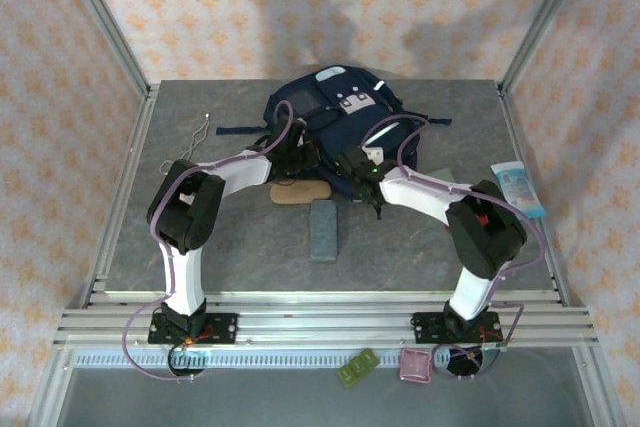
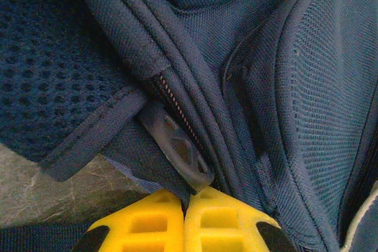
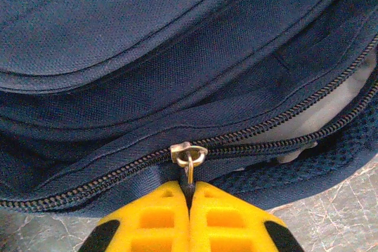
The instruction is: Pack books, pencil case, and school supplies into a backpack
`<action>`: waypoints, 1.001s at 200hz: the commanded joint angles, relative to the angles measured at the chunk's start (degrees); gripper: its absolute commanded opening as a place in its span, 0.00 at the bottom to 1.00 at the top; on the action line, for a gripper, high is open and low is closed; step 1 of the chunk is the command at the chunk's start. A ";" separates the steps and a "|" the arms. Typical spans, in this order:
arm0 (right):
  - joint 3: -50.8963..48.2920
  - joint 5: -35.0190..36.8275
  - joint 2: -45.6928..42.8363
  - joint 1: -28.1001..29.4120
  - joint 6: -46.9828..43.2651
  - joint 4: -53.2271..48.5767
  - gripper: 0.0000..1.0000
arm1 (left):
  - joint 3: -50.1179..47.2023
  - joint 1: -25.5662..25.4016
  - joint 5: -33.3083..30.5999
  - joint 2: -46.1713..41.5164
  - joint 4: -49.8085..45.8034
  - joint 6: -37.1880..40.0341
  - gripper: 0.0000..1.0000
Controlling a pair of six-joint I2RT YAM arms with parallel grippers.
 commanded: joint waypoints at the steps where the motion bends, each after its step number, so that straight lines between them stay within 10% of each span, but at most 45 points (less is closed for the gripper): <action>1: 1.23 4.21 -0.09 -0.01 0.82 -2.97 0.00 | 2.26 -0.40 0.47 -0.01 3.14 0.42 0.00; 91: -7.38 3.39 -8.45 -8.21 -0.59 -7.34 0.00 | 2.80 1.11 -0.71 -0.69 0.97 3.91 0.00; 200: -8.78 -25.90 -17.41 2.98 -1.22 6.10 0.00 | 15.19 1.89 -3.95 5.87 -0.75 6.80 0.00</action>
